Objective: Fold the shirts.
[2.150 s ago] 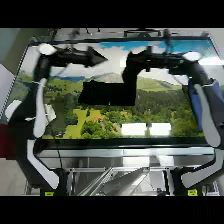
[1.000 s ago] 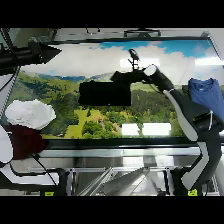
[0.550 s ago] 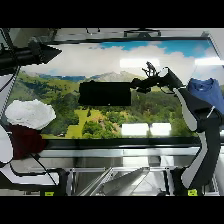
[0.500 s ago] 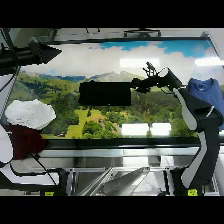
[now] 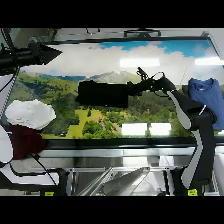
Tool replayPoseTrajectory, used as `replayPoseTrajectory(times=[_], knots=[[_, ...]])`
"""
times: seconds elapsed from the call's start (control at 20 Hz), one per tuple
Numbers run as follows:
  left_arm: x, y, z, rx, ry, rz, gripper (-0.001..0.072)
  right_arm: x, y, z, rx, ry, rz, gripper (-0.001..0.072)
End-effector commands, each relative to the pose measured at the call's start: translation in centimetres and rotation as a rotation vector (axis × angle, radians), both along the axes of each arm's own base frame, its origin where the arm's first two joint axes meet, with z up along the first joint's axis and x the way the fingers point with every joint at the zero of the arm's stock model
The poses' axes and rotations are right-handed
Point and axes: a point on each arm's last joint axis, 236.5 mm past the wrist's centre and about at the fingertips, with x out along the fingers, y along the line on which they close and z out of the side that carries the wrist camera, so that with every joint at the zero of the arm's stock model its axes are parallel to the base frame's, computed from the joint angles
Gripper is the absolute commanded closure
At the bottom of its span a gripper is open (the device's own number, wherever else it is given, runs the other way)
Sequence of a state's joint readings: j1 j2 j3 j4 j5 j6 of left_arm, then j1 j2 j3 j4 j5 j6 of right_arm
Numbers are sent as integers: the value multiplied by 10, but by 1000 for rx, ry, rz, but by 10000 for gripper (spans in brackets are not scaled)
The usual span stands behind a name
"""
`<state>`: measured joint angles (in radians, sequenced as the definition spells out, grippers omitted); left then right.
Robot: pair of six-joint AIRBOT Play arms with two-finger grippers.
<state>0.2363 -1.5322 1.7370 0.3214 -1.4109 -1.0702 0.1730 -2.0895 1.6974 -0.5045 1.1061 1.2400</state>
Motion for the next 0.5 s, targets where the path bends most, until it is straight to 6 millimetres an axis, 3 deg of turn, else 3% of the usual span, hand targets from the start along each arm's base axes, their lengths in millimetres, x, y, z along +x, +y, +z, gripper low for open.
replayPoseTrajectory(times=[0.0, 0.1, 0.2, 0.35, 0.45], knots=[[-1, 0, -1, 1, 2, -3, 700, -11, 13, 32, 83, -20, 59, 681], [0, 0, -1, 0, 2, -2, 700, 0, 6, 82, 94, -122, 31, 682], [0, 0, -1, 0, 2, -1, 700, 2, -8, 152, 107, -249, 10, 682], [0, 0, -1, 1, 5, -3, 700, -19, -50, 245, 65, -353, -54, 682], [-3, -1, -2, 2, 10, -16, 700, -44, -82, 280, 25, -363, -83, 683]])
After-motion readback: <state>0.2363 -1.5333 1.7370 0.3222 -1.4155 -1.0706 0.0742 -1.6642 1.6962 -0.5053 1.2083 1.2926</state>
